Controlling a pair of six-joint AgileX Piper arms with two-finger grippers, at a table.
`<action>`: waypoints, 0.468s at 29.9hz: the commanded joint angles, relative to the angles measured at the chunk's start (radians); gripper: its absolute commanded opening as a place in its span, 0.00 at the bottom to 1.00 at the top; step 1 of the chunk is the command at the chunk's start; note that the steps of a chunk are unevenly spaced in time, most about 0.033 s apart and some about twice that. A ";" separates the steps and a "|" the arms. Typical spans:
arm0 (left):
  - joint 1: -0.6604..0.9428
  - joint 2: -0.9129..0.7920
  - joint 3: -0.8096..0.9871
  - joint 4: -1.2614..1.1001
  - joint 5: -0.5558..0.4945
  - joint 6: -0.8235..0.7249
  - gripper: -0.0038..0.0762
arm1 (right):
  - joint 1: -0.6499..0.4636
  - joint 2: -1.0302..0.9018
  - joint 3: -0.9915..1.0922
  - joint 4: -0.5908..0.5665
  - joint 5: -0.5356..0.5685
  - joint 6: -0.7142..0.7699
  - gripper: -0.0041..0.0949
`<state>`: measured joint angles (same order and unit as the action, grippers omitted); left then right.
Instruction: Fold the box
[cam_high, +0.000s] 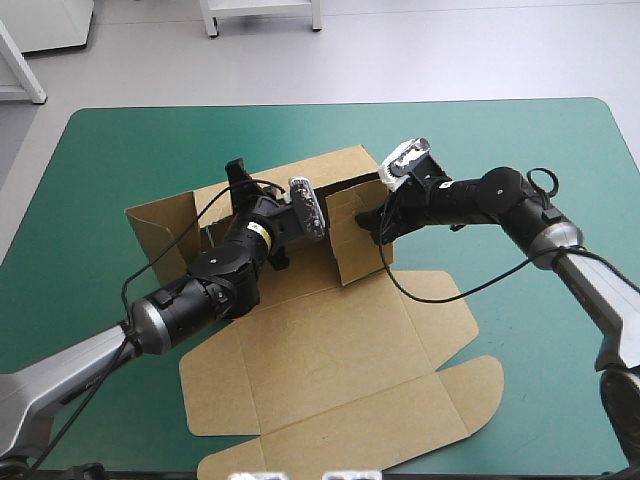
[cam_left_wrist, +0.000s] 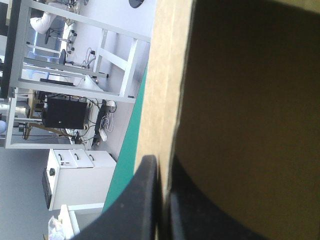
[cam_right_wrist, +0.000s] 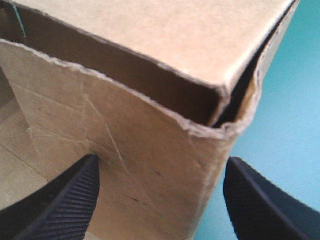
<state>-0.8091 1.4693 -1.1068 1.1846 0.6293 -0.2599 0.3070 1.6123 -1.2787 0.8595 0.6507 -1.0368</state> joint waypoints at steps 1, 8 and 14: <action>0.001 -0.032 -0.023 0.007 -0.004 -0.042 0.04 | 0.006 -0.032 -0.028 0.032 -0.086 -0.008 0.70; 0.001 -0.032 -0.023 0.004 -0.002 -0.043 0.04 | 0.040 -0.009 -0.028 0.054 -0.168 -0.050 0.67; 0.001 -0.032 -0.023 -0.001 -0.004 -0.043 0.04 | 0.065 0.013 -0.028 0.169 -0.238 -0.167 0.65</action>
<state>-0.8043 1.4696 -1.1068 1.1854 0.6434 -0.2706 0.3687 1.6549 -1.2785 0.9227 0.4801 -1.1334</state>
